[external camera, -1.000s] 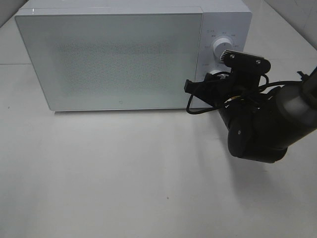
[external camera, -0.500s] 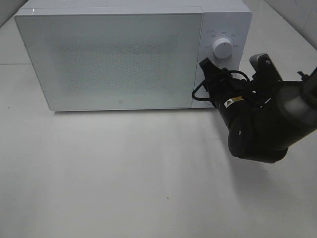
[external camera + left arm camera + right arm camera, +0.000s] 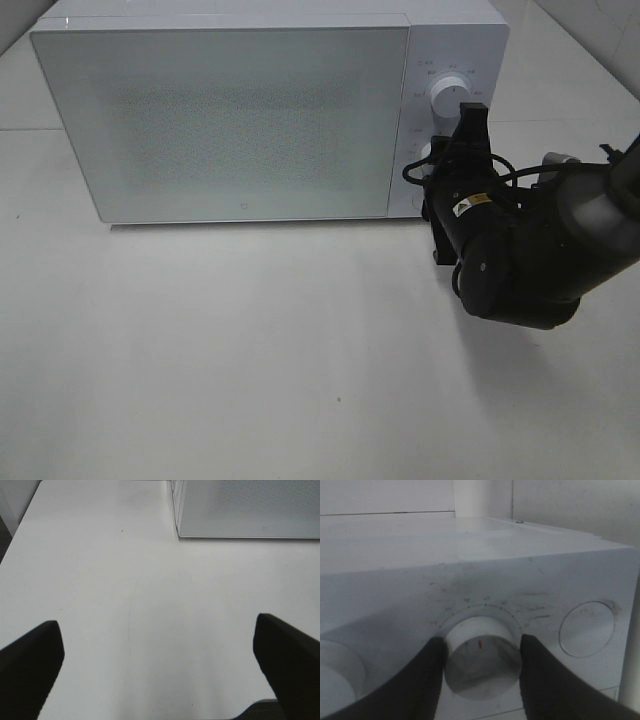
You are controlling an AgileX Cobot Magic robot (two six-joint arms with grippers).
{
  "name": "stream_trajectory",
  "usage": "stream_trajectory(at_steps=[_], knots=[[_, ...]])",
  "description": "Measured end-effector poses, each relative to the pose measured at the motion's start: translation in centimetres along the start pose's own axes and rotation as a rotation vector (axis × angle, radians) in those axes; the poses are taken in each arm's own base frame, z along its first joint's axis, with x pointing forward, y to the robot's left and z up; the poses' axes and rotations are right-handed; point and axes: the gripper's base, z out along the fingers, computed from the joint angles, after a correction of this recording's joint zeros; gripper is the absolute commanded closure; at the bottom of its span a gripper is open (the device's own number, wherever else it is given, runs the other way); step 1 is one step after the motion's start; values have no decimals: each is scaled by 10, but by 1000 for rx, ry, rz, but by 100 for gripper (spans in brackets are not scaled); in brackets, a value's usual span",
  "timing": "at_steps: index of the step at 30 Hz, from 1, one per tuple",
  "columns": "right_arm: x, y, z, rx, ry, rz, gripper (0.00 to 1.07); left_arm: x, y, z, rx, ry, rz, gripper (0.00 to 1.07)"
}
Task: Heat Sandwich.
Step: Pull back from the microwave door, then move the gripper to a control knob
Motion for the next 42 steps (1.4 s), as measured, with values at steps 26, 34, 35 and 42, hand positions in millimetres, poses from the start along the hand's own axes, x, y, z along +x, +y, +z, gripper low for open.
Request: stream_trajectory(at_steps=[26, 34, 35, 42], knots=[[0, 0, 0, 0, 1, 21, 96, 0, 0, 0, 0, 0, 0, 9], [0, 0, 0, 0, 1, 20, 69, 0, 0, 0, 0, 0, 0, 9], [0, 0, 0, 0, 1, 19, 63, 0, 0, 0, 0, 0, 0, 9], [9, 2, -1, -28, 66, -19, 29, 0, 0, 0, 0, 0, 0, 9]])
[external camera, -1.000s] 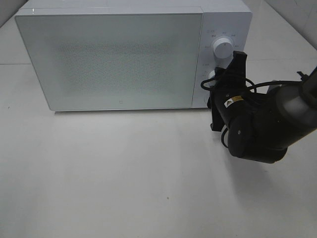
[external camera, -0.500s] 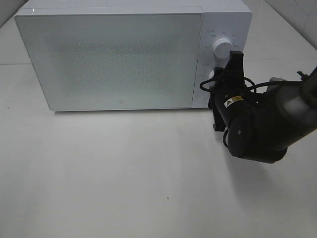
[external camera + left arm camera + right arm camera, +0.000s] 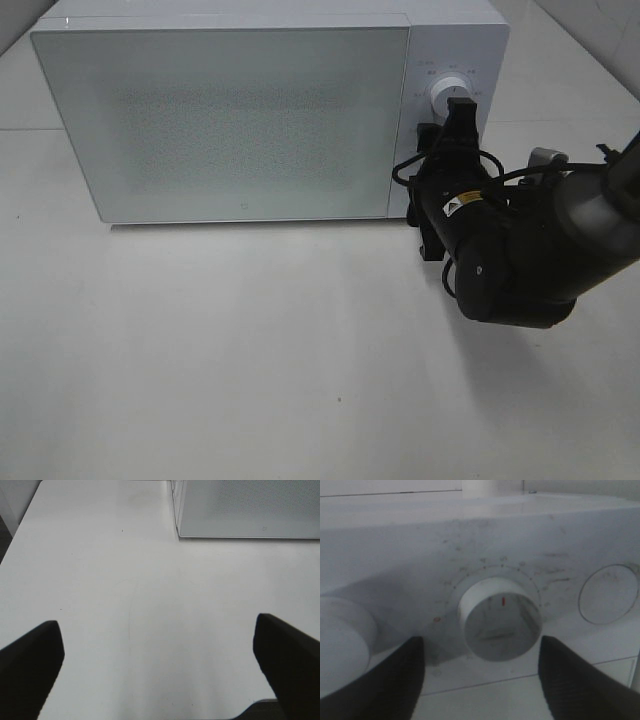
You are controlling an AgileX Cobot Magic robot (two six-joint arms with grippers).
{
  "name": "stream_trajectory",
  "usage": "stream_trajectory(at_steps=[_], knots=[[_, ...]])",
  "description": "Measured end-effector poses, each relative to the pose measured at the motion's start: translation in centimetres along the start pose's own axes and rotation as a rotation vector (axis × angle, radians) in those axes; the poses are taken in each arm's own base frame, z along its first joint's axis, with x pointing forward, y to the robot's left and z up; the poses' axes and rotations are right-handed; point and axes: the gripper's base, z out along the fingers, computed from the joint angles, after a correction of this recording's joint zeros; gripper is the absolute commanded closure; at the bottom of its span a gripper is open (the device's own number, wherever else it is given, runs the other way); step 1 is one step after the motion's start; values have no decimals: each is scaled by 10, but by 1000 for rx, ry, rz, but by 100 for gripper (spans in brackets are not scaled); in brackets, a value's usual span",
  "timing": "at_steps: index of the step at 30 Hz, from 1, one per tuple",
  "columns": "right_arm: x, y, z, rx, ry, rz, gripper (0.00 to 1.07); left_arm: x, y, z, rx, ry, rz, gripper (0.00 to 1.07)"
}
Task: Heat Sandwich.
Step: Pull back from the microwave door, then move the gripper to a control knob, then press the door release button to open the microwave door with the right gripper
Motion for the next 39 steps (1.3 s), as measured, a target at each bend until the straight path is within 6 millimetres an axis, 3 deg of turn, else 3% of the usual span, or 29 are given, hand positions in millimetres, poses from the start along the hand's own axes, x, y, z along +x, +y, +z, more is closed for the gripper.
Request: stream_trajectory(at_steps=[1, 3, 17, 24, 33, 39], knots=[[1, 0, 0, -1, 6, -3, 23, 0, 0, 0, 0, 0, 0, 9], [1, 0, 0, -1, 11, -5, 23, 0, 0, 0, 0, 0, 0, 9], [2, -2, -3, -2, 35, -27, 30, 0, 0, 0, 0, 0, 0, 9], [-3, 1, -17, 4, 64, -89, 31, 0, 0, 0, 0, 0, 0, 9], [1, 9, -33, 40, 188, -274, 31, 0, 0, 0, 0, 0, 0, 9], [6, 14, -46, 157, 328, -556, 31, 0, 0, 0, 0, 0, 0, 9]])
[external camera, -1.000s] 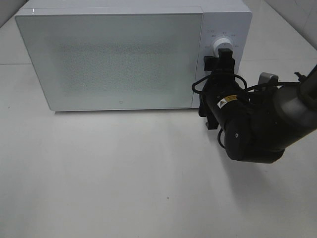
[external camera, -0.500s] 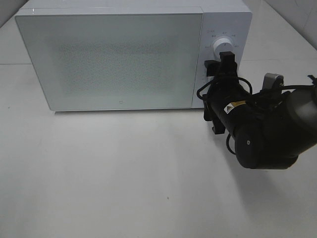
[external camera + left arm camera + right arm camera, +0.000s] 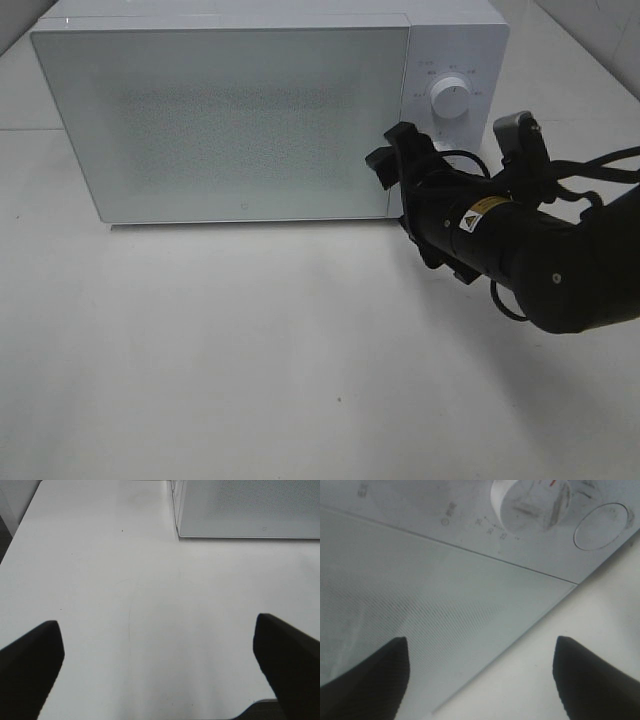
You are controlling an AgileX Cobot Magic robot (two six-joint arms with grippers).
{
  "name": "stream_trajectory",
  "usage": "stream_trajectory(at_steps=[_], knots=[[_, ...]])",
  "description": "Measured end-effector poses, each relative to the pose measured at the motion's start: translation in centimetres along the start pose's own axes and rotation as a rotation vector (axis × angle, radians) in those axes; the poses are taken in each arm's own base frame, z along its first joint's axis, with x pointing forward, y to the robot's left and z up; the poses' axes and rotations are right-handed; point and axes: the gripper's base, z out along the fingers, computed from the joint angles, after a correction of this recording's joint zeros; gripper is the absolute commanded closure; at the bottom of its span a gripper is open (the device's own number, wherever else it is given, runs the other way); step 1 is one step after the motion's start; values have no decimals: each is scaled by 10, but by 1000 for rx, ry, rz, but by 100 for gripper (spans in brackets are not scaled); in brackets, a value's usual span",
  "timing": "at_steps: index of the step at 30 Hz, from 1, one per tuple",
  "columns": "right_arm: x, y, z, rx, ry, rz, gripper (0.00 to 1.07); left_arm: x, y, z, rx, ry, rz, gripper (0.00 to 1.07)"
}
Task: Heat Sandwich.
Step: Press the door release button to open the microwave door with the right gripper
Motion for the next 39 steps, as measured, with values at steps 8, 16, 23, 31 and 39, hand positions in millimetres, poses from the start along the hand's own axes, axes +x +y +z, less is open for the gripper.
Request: stream_trajectory(at_steps=[8, 16, 23, 31, 39], knots=[[0, 6, -17, 103, 131, -352, 31, 0, 0, 0, 0, 0, 0, 9], [-9, 9, -30, 174, 252, -598, 31, 0, 0, 0, 0, 0, 0, 9], [-32, 12, -49, 218, 341, -752, 31, 0, 0, 0, 0, 0, 0, 9], [-56, 14, -71, 243, 371, -822, 31, 0, 0, 0, 0, 0, 0, 9], [-64, 17, -95, 266, 441, -935, 31, 0, 0, 0, 0, 0, 0, 9]])
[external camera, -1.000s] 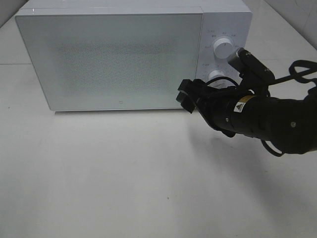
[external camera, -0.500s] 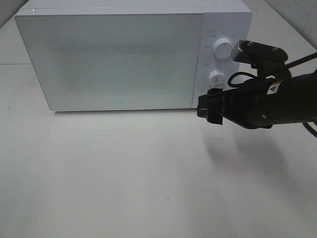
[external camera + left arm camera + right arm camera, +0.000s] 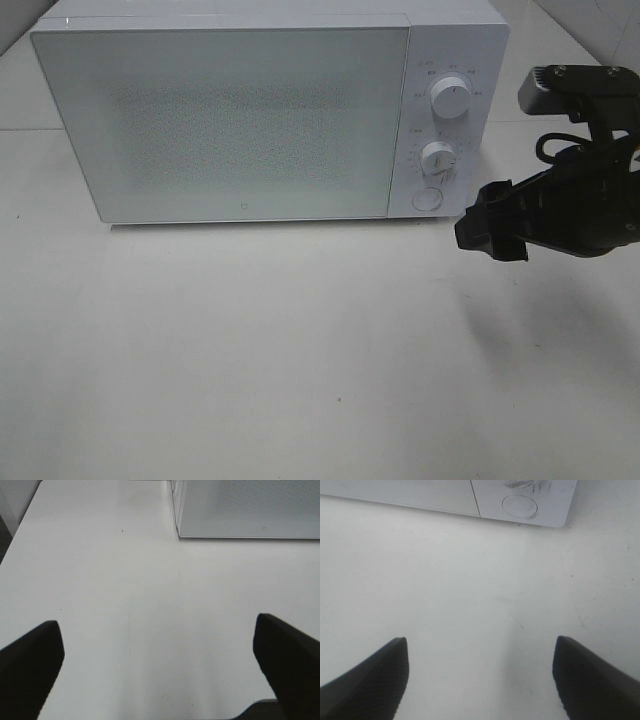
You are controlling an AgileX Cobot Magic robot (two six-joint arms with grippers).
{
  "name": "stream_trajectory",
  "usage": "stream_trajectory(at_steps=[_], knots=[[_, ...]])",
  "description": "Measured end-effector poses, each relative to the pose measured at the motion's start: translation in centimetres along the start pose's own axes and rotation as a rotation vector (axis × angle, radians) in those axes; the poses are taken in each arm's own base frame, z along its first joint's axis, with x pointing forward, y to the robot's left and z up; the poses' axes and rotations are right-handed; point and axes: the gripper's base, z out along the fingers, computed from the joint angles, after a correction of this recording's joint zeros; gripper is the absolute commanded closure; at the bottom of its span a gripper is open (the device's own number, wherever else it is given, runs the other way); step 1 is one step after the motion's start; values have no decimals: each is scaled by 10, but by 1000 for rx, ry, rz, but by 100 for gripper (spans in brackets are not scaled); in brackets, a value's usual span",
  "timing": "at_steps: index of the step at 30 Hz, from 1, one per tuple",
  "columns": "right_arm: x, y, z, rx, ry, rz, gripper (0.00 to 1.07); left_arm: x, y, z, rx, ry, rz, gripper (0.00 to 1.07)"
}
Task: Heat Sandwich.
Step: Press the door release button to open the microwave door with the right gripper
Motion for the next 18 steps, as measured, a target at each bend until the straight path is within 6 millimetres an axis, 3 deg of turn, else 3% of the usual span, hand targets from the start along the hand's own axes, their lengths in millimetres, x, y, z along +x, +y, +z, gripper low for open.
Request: stream_trajectory(at_steps=[10, 15, 18], knots=[[9, 1, -37, 6, 47, -80, 31, 0, 0, 0, 0, 0, 0, 9], [21, 2, -68, -1, 79, -97, 31, 0, 0, 0, 0, 0, 0, 9], [25, 2, -77, 1, 89, -106, 31, 0, 0, 0, 0, 0, 0, 9]])
